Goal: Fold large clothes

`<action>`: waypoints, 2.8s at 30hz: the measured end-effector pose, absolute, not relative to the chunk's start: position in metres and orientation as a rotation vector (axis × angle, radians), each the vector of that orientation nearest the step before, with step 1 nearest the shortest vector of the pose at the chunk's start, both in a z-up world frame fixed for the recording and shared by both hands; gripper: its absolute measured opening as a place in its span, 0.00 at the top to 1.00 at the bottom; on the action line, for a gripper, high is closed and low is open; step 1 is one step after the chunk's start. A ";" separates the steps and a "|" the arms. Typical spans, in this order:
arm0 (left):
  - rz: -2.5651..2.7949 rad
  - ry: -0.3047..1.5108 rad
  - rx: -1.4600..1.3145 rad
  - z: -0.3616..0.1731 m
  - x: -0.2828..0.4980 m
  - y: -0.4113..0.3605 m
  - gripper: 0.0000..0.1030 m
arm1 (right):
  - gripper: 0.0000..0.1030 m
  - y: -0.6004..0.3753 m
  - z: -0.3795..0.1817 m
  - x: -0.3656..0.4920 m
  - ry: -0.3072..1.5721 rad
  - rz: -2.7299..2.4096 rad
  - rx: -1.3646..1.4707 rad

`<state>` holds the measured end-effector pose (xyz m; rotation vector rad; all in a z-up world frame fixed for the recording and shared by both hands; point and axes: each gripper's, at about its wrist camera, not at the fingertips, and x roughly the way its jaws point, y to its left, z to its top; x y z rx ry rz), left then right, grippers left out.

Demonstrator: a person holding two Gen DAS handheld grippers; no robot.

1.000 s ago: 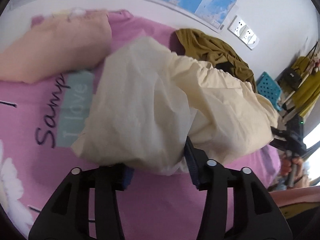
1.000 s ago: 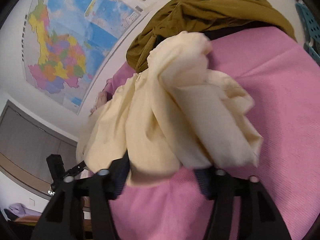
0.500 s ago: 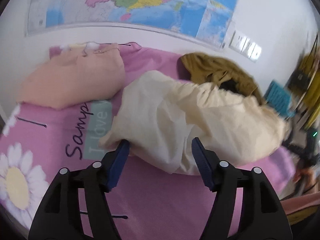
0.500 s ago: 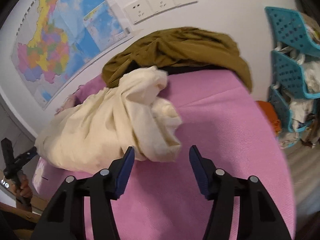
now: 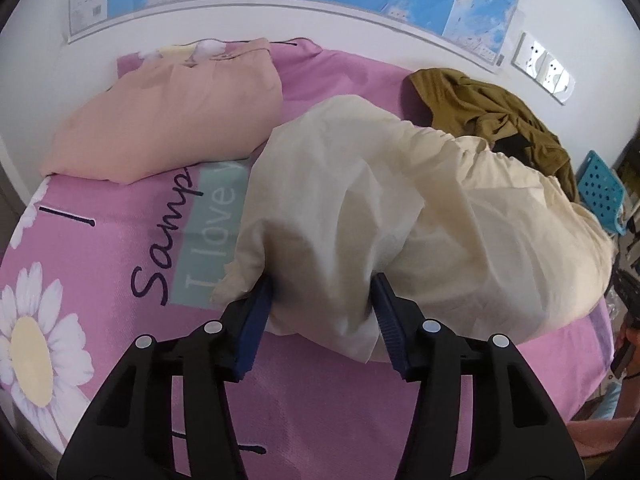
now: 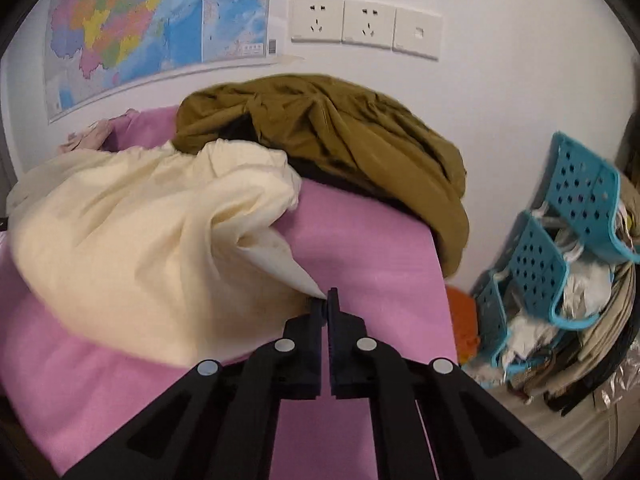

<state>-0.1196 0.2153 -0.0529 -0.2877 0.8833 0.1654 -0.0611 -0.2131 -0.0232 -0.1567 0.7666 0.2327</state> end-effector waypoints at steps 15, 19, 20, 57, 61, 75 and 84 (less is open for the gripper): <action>0.130 0.782 -0.233 -0.021 -0.131 0.210 0.31 | 0.68 -0.204 0.011 -0.073 0.788 0.374 0.038; 0.162 0.835 -0.214 -0.034 -0.116 0.212 0.35 | 0.96 -0.226 0.000 -0.044 0.819 0.386 0.176; 0.153 0.843 -0.232 -0.037 -0.114 0.214 0.35 | 0.96 -0.235 0.001 -0.041 0.806 0.390 0.235; 0.106 0.871 -0.319 -0.053 -0.103 0.238 0.60 | 0.93 -0.185 -0.020 0.037 0.962 0.392 0.289; 0.103 0.820 -0.276 -0.028 -0.109 0.245 0.30 | 0.31 -0.208 0.008 0.021 0.874 0.321 0.297; 0.052 1.004 -0.072 -0.050 -0.012 0.218 0.51 | 0.83 -0.098 -0.023 0.080 1.111 0.478 -0.090; 0.052 0.878 -0.224 -0.029 -0.041 0.253 0.83 | 0.96 -0.095 0.047 0.070 0.788 0.459 -0.069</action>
